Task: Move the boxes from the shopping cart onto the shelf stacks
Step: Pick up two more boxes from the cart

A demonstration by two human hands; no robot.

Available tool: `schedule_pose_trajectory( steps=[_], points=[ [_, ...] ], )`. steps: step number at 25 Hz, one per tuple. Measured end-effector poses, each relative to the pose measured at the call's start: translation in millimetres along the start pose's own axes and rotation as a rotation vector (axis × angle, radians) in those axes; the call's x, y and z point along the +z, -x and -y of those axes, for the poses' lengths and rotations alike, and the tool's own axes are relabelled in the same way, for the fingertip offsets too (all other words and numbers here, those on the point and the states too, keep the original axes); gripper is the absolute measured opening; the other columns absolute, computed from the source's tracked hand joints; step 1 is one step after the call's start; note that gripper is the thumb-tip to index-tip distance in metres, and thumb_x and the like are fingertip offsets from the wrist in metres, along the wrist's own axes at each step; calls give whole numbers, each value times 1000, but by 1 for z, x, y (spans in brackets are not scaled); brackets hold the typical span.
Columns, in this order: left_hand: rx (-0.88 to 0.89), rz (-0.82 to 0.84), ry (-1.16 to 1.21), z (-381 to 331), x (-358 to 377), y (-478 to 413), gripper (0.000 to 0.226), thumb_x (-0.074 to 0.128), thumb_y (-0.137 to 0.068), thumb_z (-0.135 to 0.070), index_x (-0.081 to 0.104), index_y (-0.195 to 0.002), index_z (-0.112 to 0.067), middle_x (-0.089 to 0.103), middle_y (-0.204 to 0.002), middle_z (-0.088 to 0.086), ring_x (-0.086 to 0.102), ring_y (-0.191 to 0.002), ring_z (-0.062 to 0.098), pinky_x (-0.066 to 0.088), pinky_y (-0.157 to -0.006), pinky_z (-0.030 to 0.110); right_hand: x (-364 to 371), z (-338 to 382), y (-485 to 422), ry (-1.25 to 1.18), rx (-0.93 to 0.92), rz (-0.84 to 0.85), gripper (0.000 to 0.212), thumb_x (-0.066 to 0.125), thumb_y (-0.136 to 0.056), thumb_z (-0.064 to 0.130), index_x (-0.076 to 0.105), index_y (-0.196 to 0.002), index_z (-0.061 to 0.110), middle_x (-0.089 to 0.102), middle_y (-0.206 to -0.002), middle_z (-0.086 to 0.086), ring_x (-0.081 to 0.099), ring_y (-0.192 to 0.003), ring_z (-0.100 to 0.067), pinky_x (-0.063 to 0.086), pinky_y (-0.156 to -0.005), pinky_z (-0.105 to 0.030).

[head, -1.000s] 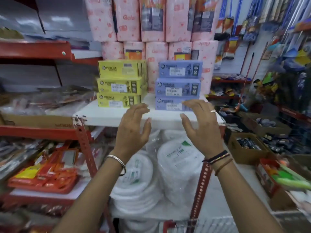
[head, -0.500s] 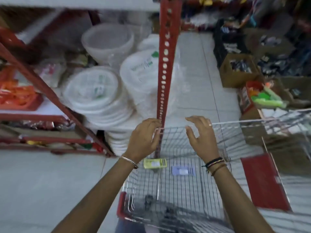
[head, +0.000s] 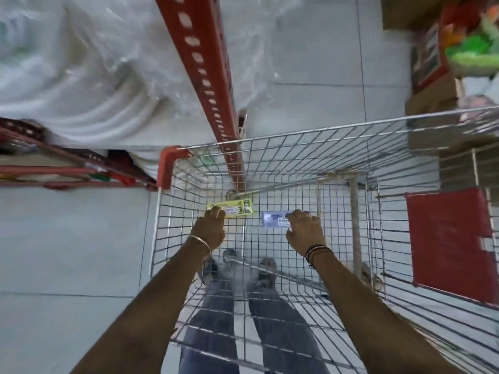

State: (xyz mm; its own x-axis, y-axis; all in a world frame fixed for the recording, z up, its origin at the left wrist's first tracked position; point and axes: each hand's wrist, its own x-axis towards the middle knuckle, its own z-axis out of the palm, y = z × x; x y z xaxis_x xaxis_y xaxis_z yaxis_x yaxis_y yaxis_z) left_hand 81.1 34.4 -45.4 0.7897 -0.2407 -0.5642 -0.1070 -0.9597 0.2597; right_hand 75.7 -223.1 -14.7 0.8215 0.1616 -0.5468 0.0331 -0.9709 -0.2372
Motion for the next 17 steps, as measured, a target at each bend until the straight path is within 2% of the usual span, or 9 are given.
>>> schedule_pose_trajectory(
  steps=[2,5,7,10,13,17],
  points=[
    [28,-49,-49,6,21,-28,62,65,-73,-9,41,-130,1,39,-140,27,38,-126,41,40,-99,51,27,-14,-23,56,-5,51,57,56,-85,19,34,-137,9,39,-144,-14,35,-131,-34,30,-105,-47],
    [76,-139,-198,6,44,-55,67,73,-57,-1,50,-120,2,54,-125,26,52,-113,41,46,-92,50,55,-25,-49,94,-12,83,69,61,-83,17,24,-141,13,27,-150,-11,23,-138,-31,23,-112,-47],
    [96,-190,-274,4,57,-65,66,72,-58,-1,50,-120,2,58,-118,24,55,-107,39,47,-92,50,74,-28,-63,101,-31,60,68,61,-80,8,27,-139,12,35,-145,-12,28,-136,-31,23,-112,-45],
    [79,-256,-232,2,64,-73,61,70,-62,0,50,-119,3,60,-109,24,58,-100,40,47,-90,51,91,-27,-75,103,-43,-42,63,58,-76,-4,38,-134,10,50,-131,-15,40,-126,-35,24,-111,-51],
    [37,-252,-142,-2,58,-77,55,67,-60,6,53,-113,5,62,-100,25,59,-89,42,51,-79,49,87,-27,-77,102,-11,11,59,60,-79,3,39,-133,13,52,-128,-13,43,-122,-35,25,-109,-52],
    [62,-232,12,-13,36,-55,58,67,-61,6,51,-117,4,60,-102,27,56,-91,44,51,-78,51,61,-22,-53,43,5,-8,55,60,-80,7,42,-132,15,52,-128,-12,41,-123,-34,28,-107,-47]
  ],
)
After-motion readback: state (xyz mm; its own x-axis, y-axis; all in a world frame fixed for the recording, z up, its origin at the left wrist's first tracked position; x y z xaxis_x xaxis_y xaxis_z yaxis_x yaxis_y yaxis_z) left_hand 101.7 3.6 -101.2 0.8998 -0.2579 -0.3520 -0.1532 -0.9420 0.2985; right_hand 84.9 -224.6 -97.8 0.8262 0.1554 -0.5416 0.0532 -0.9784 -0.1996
